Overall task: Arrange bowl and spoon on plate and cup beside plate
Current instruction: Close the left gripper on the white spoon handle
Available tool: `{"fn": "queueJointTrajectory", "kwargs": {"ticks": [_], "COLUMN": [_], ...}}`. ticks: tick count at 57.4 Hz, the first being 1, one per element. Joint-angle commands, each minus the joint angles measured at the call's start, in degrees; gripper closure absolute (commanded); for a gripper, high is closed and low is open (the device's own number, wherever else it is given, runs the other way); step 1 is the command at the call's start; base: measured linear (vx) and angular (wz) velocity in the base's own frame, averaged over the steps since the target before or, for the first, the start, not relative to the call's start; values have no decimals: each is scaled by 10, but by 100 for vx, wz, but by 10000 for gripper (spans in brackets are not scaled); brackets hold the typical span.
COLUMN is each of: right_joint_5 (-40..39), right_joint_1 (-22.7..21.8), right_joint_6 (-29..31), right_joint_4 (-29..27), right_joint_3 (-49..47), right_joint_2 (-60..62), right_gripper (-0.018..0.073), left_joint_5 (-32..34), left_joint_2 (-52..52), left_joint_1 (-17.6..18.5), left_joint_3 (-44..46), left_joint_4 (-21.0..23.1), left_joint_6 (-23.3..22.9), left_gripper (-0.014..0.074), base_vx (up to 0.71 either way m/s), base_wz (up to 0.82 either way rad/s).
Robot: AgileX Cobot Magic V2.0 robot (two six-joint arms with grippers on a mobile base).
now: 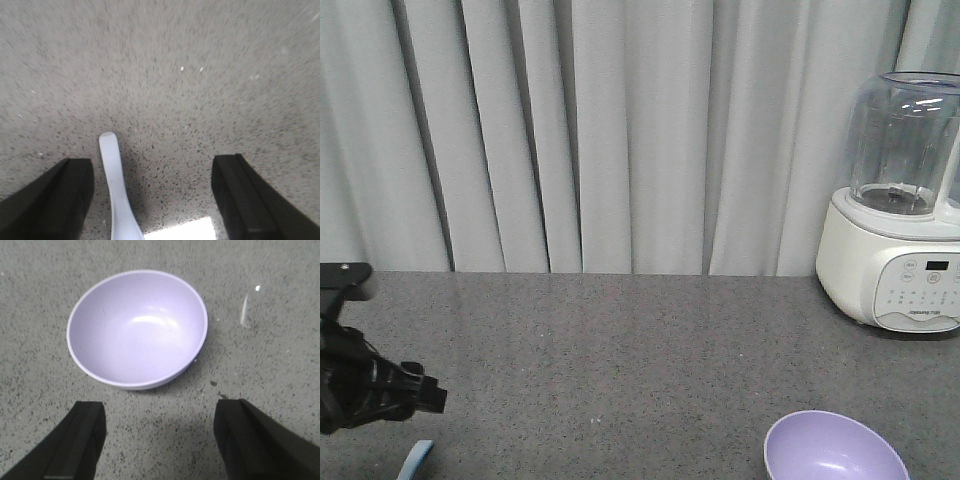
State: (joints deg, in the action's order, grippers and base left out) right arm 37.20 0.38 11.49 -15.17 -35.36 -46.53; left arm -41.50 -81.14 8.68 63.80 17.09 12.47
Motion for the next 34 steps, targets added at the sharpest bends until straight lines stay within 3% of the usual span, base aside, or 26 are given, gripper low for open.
{"fn": "queueJointTrajectory", "kwargs": {"ticks": [1,8,12,34], "right_joint_5": [-26,-27,-26,-26], "right_joint_1": [0,0,0,0], "right_joint_6": [0,0,0,3], "right_joint_4": [-2,-2,-2,4], "right_joint_3": [-19,-19,-19,-19], "right_joint_2": [-4,-4,-4,-4], "right_gripper": [38,38,38,38], "left_joint_5": [25,11,8,-2], "left_joint_2": [-16,-52,-66,-116], "left_joint_1": [26,48,51,51], "left_joint_3": [24,24,24,22], "left_joint_4": [-54,-151,-180,-182], "left_joint_6": [-74,-172,-209,-213], "left_gripper": [20,27,31,34], "base_vx": [0,0,0,0], "base_wz": [0,0,0,0]}}
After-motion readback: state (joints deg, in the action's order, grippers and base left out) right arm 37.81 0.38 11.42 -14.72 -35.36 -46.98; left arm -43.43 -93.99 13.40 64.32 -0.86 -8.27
